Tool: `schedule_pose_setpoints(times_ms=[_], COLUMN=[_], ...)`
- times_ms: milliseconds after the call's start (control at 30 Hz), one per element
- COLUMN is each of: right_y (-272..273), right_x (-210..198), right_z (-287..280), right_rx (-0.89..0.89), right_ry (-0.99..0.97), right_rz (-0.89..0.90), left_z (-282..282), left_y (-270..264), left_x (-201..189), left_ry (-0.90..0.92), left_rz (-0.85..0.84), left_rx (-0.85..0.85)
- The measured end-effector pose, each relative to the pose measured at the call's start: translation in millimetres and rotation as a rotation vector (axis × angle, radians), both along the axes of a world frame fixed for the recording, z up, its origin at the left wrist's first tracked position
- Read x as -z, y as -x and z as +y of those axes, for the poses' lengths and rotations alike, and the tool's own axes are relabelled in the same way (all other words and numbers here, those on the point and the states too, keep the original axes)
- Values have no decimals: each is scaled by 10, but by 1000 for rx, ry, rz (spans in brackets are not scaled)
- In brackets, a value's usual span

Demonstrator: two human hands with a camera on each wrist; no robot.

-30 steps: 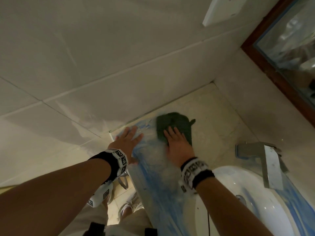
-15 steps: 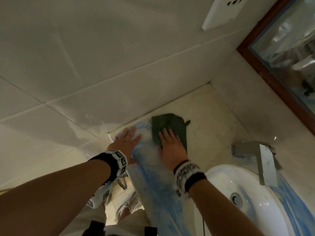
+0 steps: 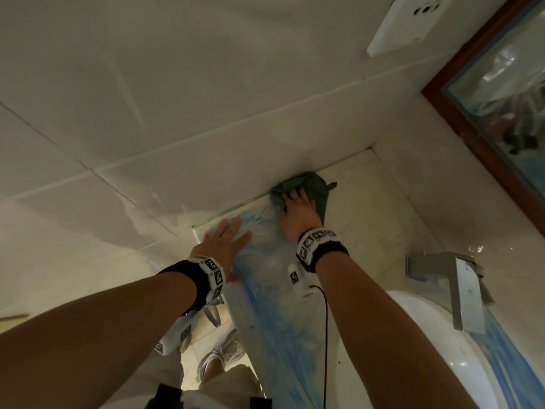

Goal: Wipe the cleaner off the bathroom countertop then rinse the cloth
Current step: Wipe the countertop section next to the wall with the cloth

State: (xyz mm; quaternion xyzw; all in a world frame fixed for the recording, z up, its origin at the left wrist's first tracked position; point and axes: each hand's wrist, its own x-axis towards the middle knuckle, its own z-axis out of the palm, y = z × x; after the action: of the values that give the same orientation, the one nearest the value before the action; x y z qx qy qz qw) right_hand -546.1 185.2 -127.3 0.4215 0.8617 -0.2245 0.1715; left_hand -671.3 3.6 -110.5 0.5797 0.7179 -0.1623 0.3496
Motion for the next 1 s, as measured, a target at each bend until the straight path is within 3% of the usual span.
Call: schedule_pose_setpoints(times_ms=[133,367,467,767,900,1000], right_y=[-53,-928,-1075,-111,125,2], right_x=[-39,-131,-130,16,-10,-27], right_z=[-178,-1107,-1189,-61,-81,-342], right_rx=[-39,-83,-115,8,38,-86], right_ry=[-8,11,28,-2,-23,-11], right_rz=[-6,-47,-57,10,30,31], left_z=[8,-4,-4,0,4,0], left_y=[-8,14,20,12,13,13], left_x=[-24,-5,3,49,37,46], left_ry=[11,13,9,-2,9,-9], left_rz=[3,-7,-22,14,27,24], left_rx=[-2,8,9,20,20,16])
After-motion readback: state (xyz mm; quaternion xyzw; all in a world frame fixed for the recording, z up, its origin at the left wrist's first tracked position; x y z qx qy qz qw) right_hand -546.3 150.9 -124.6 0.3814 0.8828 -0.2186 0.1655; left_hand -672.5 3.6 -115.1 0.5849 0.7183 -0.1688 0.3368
